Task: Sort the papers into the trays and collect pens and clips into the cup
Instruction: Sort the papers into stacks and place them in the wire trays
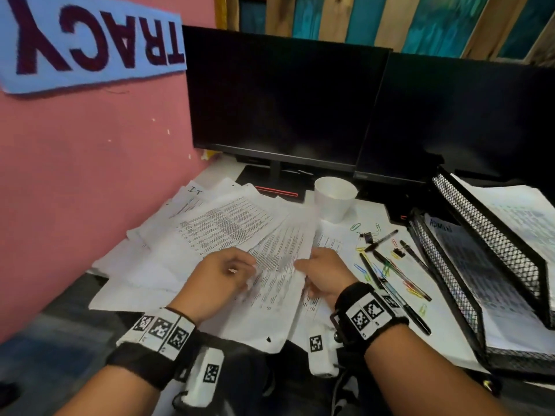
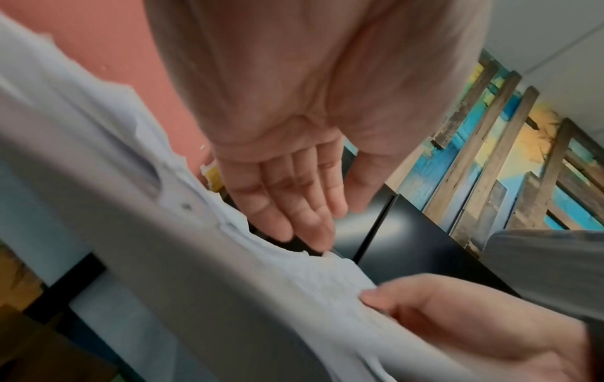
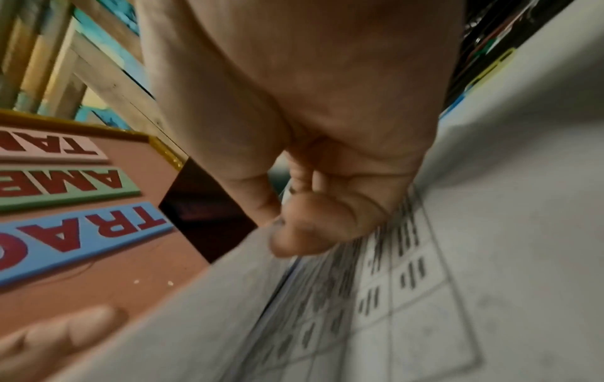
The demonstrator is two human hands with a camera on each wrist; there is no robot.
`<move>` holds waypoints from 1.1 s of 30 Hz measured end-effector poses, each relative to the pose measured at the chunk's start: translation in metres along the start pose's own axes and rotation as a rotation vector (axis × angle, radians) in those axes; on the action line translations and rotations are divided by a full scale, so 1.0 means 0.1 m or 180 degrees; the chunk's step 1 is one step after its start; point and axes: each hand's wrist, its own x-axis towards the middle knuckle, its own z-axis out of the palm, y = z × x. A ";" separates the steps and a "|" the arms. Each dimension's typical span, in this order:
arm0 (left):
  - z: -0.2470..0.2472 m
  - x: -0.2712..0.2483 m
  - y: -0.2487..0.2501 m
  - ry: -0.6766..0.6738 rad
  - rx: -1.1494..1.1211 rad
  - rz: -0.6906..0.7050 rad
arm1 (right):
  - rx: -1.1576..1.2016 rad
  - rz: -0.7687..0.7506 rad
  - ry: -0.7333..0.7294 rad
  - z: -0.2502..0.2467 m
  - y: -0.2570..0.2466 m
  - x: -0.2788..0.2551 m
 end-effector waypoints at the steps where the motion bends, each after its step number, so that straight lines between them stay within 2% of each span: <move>1: -0.07 0.02 0.00 0.0095 0.0268 0.0057 | 0.0123 -0.0057 0.0122 -0.05 0.01 0.00; 4: -0.29 0.08 -0.02 0.0217 0.1217 -0.0114 | 0.0549 -0.0083 0.0557 -0.27 0.08 0.03; 6: -0.38 0.10 -0.02 0.0069 0.1705 -0.0428 | 0.0785 0.0040 0.0770 -0.40 0.14 0.05; 9: -0.42 0.13 -0.04 -0.0197 0.2115 -0.0738 | 0.1026 0.0180 0.0789 -0.48 0.25 0.02; 13: -0.40 0.19 -0.07 -0.0090 0.2136 -0.0773 | 0.1063 0.0138 0.0463 -0.46 0.42 0.01; 15: -0.43 0.21 -0.06 0.0185 0.2135 -0.0696 | 0.1038 0.0122 0.0414 -0.47 0.48 0.04; 18: -0.46 0.22 -0.03 0.0524 0.2009 -0.0601 | 0.1137 0.0093 0.0364 -0.50 0.52 0.05; 23: -0.52 0.19 0.10 0.0657 0.1764 -0.0452 | 0.1359 -0.0051 0.0355 -0.54 0.57 -0.02; 26: -0.44 0.16 0.25 0.0874 0.1703 -0.0164 | 0.1564 -0.0150 0.0385 -0.55 0.59 -0.05; 29: -0.13 0.07 0.50 0.0403 0.2014 0.0066 | 0.1902 -0.0125 0.0405 -0.57 0.65 -0.06; 33: 0.53 -0.01 0.63 -0.0676 0.2653 0.0283 | 0.2372 -0.0108 0.0469 -0.59 0.66 -0.10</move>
